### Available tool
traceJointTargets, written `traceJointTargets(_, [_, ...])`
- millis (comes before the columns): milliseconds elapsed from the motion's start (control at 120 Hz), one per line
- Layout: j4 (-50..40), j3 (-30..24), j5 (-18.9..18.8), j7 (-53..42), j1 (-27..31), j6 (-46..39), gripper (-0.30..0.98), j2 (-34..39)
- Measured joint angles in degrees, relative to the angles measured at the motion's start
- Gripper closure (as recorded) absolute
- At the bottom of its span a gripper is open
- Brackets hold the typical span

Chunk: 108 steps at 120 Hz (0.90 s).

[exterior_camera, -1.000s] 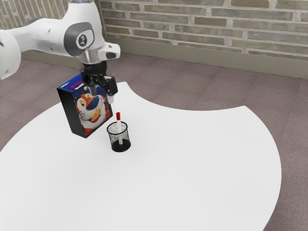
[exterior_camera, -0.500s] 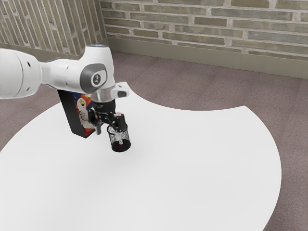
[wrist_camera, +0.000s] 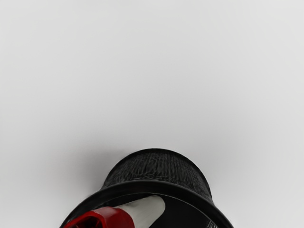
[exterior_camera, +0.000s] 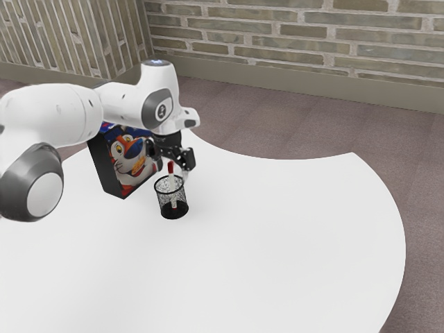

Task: Take the marker out of the pen holder and place it to the left of the pen holder.

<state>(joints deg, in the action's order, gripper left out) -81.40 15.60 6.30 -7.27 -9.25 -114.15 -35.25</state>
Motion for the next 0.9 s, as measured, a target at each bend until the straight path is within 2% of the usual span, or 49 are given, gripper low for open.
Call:
traceJointTargets(567, [0.9,2.2,7.0,-5.5,0.0,0.8,0.00,-1.4])
traceJointTargets(900, [0.9,3.2,8.0,-7.4,0.0,1.1,0.03,-1.4])
